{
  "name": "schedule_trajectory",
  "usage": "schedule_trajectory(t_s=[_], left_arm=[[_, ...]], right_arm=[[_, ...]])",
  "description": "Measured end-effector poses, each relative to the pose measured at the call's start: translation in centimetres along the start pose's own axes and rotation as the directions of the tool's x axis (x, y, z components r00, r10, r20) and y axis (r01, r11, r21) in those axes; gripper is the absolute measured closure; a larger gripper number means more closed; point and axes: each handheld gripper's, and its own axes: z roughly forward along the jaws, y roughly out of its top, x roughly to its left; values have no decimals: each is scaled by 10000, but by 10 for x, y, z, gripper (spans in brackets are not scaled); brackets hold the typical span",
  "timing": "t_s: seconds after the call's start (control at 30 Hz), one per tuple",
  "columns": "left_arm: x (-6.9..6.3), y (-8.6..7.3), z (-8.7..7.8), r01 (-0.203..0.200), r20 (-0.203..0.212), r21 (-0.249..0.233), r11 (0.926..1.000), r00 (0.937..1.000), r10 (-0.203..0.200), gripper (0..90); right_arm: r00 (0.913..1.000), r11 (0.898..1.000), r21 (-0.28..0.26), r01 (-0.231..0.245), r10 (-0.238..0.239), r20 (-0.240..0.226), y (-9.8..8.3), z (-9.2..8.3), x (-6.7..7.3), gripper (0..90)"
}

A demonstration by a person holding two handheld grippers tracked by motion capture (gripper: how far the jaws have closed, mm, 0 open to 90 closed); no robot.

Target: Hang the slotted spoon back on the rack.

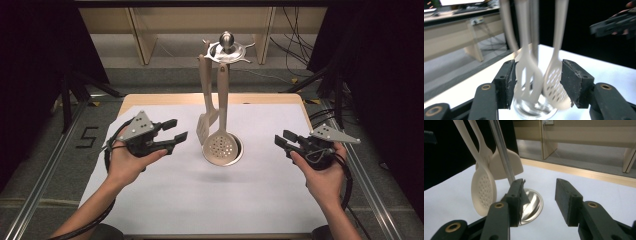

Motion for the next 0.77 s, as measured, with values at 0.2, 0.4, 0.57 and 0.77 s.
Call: schedule_trajectory(t_s=[0.2, 0.4, 0.57, 0.77], left_arm=[[21, -46, -16, 171, -1464, 413, 9990, 9892, -108, 413], [22, -79, -19, 658, -2267, 248, 9975, 9722, -584, 416], [21, -88, -17, 1005, -2282, -7, 9949, 9687, -980, 416], [21, -92, -18, 1141, -2267, 32, 9935, 9677, -1104, 398]], right_arm=[[9997, 9990, 412, -149, 141, 216, -8, 2, -1, 589], [9998, 9974, 700, -156, 148, 124, -19, 5, -4, 589], [9994, 9968, 763, -223, 203, 269, -25, 3, -3, 585], [9995, 9940, 1043, -318, 315, 50, -31, 6, -3, 569]])
